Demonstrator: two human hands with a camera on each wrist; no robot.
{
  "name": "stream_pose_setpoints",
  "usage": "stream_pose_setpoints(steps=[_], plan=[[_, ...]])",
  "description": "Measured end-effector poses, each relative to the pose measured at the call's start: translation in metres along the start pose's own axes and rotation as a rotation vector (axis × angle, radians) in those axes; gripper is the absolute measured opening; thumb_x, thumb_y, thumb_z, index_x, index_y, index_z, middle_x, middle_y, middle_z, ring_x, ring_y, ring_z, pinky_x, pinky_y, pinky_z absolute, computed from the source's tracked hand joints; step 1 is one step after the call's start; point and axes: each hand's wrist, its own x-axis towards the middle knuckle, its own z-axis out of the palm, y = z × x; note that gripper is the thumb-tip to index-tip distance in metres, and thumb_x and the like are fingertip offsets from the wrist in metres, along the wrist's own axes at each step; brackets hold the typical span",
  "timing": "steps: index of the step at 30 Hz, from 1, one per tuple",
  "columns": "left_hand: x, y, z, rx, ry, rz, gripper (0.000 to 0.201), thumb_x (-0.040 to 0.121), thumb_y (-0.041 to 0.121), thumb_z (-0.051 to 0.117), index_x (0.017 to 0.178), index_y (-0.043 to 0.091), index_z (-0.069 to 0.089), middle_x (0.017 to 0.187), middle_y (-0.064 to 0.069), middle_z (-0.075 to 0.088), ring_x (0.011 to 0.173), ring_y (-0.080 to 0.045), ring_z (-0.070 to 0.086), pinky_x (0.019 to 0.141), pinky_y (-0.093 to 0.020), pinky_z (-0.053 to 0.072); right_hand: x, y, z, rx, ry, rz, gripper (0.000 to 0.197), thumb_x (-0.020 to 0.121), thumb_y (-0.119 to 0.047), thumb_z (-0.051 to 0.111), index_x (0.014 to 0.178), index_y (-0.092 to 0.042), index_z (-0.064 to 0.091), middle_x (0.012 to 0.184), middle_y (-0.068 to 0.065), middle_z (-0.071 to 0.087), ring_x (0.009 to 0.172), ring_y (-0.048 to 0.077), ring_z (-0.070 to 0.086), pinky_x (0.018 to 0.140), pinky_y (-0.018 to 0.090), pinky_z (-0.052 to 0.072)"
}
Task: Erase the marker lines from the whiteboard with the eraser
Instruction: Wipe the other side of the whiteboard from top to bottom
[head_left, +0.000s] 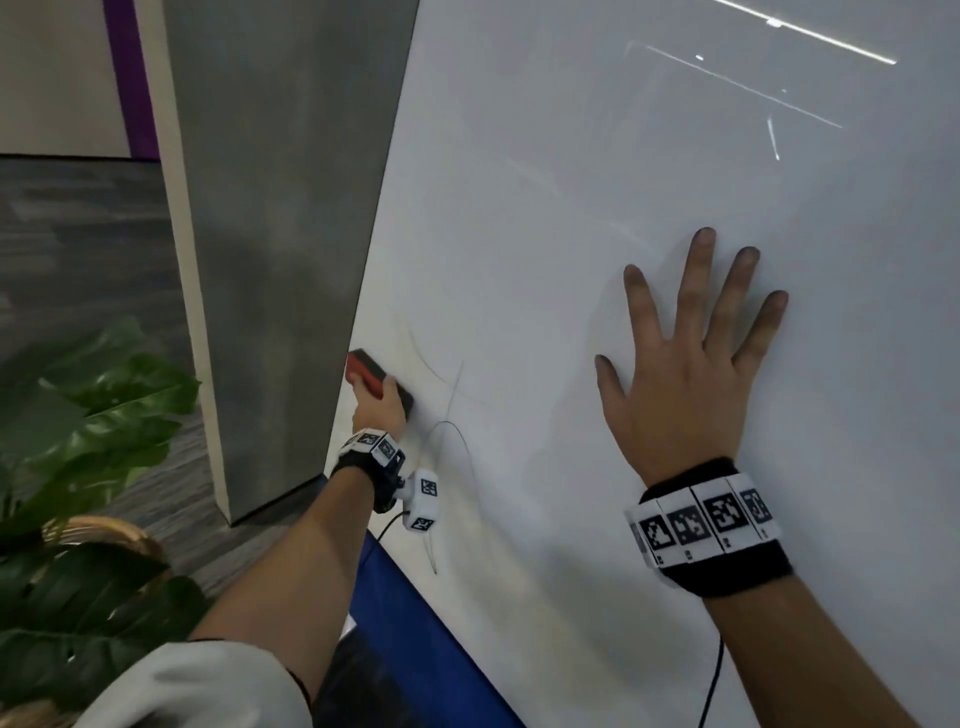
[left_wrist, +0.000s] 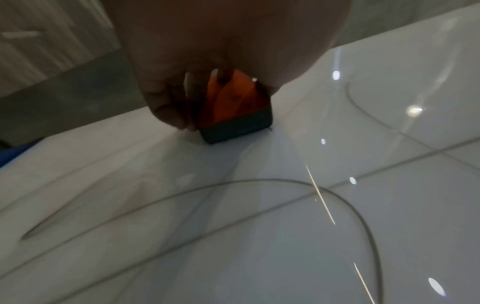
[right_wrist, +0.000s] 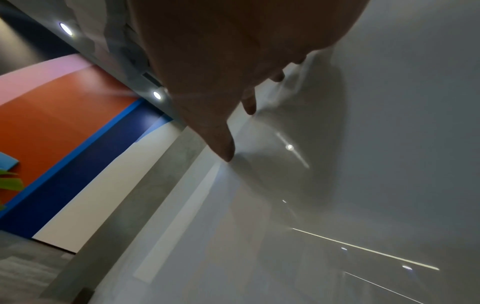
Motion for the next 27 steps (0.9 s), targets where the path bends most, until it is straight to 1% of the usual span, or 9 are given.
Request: stream_pose_setpoints(steps=[4,9,12,14,15,18,20,24,27], plan=[[-0.014,0.013,0.001,0.042,-0.007,0.002,0.07,0.106,0.042,0.043,0.164,0.024,0.008,0.142,-0.028,0.055,0.126,-0.046,0.055,0.108,-0.045,0.044,-0.002,-0.002,0.003,0.003,0.006,0.0,0.081,0.095,-0.046,0.059,0.162,-0.023,0.021,0.169,0.021,-0.008,0.154,0.047,-0.006,0.121,0.062,-0.01],[-0.095,0.073,0.012,0.034,0.04,0.729,0.074,0.1,0.051,0.05,0.162,0.025,0.018,0.127,-0.011,0.065,0.109,-0.032,0.064,0.094,-0.039,0.052,-0.003,-0.007,0.003,0.034,0.016,0.017,0.08,0.093,-0.042,0.061,0.161,-0.022,0.024,0.169,0.021,-0.007,0.154,0.047,-0.006,0.121,0.063,-0.008],[-0.126,0.087,0.021,0.059,-0.055,0.931,0.074,0.101,0.054,0.049,0.161,0.024,0.018,0.133,-0.002,0.06,0.114,-0.021,0.06,0.099,-0.033,0.05,-0.003,-0.007,0.003,0.047,0.026,0.02,0.08,0.093,-0.041,0.062,0.161,-0.021,0.025,0.169,0.021,-0.005,0.155,0.046,-0.006,0.122,0.062,-0.007],[-0.115,0.083,0.016,0.058,-0.028,0.898,0.073,0.101,0.05,0.052,0.161,0.023,0.019,0.137,-0.005,0.059,0.116,-0.024,0.059,0.101,-0.035,0.049,-0.003,-0.006,0.003,0.052,0.022,0.014,0.08,0.094,-0.041,0.062,0.162,-0.021,0.024,0.169,0.021,-0.005,0.155,0.045,-0.006,0.122,0.059,-0.01],[-0.098,0.076,0.012,0.061,-0.011,0.79,0.072,0.102,0.047,0.053,0.161,0.023,0.021,0.138,-0.008,0.06,0.117,-0.028,0.061,0.101,-0.036,0.049,-0.003,-0.004,0.003,0.049,0.019,0.009,0.08,0.094,-0.042,0.062,0.162,-0.021,0.024,0.17,0.02,-0.006,0.155,0.045,-0.006,0.122,0.058,-0.012],[-0.047,0.048,-0.011,0.12,-0.02,0.179,0.07,0.104,0.043,0.049,0.162,0.019,0.018,0.141,-0.023,0.058,0.124,-0.042,0.058,0.105,-0.043,0.045,-0.006,-0.002,0.001,0.039,0.015,-0.015,0.079,0.096,-0.043,0.059,0.163,-0.021,0.022,0.17,0.02,-0.006,0.155,0.044,-0.007,0.123,0.057,-0.013],[-0.042,0.038,-0.016,0.171,-0.032,0.035,0.068,0.105,0.045,0.046,0.161,0.016,0.021,0.141,-0.026,0.057,0.127,-0.045,0.055,0.108,-0.045,0.043,-0.008,-0.002,0.001,0.041,0.012,-0.029,0.079,0.096,-0.042,0.059,0.163,-0.021,0.022,0.169,0.02,-0.007,0.156,0.043,-0.007,0.123,0.057,-0.011],[-0.089,0.05,0.007,0.139,0.001,0.273,0.071,0.104,0.048,0.047,0.162,0.019,0.018,0.131,-0.02,0.065,0.117,-0.042,0.062,0.099,-0.041,0.047,-0.009,-0.002,0.003,0.039,0.009,-0.042,0.079,0.096,-0.041,0.061,0.162,-0.02,0.023,0.169,0.021,-0.007,0.156,0.043,-0.007,0.124,0.059,-0.007],[-0.133,0.043,0.025,0.012,-0.061,0.541,0.073,0.1,0.055,0.051,0.16,0.031,0.017,0.127,-0.003,0.068,0.107,-0.026,0.067,0.095,-0.037,0.054,-0.009,0.0,0.005,0.042,0.011,-0.044,0.079,0.096,-0.041,0.059,0.163,-0.02,0.022,0.169,0.02,-0.007,0.156,0.043,-0.007,0.125,0.059,-0.006]])
